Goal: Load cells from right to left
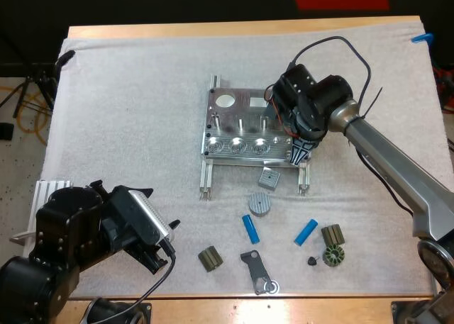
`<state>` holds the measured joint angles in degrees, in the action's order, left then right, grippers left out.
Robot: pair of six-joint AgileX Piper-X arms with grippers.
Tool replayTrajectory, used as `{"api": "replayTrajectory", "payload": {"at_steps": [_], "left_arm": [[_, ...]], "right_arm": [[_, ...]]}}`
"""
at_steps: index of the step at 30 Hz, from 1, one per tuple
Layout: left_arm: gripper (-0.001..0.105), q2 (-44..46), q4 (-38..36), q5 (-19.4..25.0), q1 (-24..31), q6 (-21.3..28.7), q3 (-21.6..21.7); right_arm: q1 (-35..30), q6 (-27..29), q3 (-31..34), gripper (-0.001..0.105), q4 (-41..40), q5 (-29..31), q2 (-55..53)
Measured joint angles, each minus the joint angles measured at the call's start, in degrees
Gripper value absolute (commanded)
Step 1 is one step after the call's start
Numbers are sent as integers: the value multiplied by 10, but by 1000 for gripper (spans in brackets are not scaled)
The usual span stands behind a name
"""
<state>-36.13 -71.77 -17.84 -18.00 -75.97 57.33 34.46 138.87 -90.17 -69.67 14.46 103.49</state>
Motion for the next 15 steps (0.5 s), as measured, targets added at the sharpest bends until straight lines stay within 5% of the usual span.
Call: {"api": "replayTrajectory", "payload": {"at_steps": [15], "left_arm": [[65, 0, 0, 0, 0, 0, 0]], "right_arm": [[0, -9, -1, 0, 3, 3, 20]]}}
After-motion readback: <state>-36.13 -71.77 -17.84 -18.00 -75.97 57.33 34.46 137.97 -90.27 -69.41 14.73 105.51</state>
